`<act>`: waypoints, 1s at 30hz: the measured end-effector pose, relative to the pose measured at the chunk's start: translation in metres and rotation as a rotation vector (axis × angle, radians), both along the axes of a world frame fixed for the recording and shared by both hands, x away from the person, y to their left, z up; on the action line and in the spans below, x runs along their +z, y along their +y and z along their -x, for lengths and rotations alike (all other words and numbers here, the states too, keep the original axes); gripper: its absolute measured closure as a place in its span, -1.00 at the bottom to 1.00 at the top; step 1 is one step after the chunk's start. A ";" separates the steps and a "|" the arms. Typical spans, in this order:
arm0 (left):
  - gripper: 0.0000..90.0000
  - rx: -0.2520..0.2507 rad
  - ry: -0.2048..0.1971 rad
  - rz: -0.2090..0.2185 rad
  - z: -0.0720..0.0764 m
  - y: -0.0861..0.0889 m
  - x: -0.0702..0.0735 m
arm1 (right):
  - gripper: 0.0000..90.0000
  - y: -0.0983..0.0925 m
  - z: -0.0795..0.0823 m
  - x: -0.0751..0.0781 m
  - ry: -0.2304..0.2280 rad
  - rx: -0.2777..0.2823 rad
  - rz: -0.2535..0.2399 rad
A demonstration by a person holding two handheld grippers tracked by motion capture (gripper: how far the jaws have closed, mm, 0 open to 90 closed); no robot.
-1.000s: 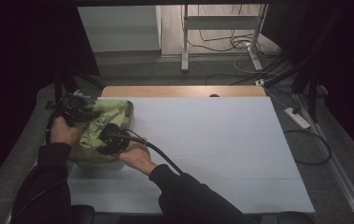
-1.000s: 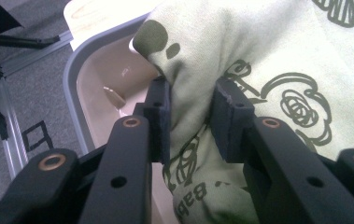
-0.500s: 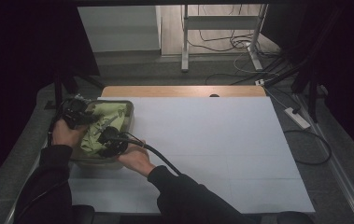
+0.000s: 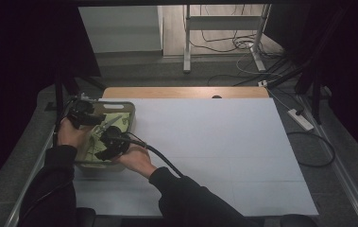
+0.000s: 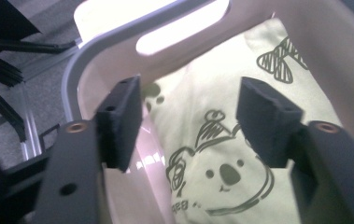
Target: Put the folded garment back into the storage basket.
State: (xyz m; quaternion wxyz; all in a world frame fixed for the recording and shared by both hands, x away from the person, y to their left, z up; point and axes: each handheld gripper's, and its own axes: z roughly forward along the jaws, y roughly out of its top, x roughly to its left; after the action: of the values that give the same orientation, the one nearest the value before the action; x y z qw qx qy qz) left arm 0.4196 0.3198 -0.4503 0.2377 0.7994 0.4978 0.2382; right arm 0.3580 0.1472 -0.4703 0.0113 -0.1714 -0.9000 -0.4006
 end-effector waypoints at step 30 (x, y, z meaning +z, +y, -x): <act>-0.79 -0.003 -0.034 0.242 0.020 -0.012 -0.002 | -0.64 -0.028 0.003 0.015 -0.052 -0.019 -0.002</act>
State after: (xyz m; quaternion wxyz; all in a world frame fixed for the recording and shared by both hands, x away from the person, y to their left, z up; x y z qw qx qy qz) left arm 0.3995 0.3076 -0.4520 0.3415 0.7614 0.5174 0.1896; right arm 0.3546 0.1191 -0.4551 -0.0156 -0.1695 -0.8980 -0.4058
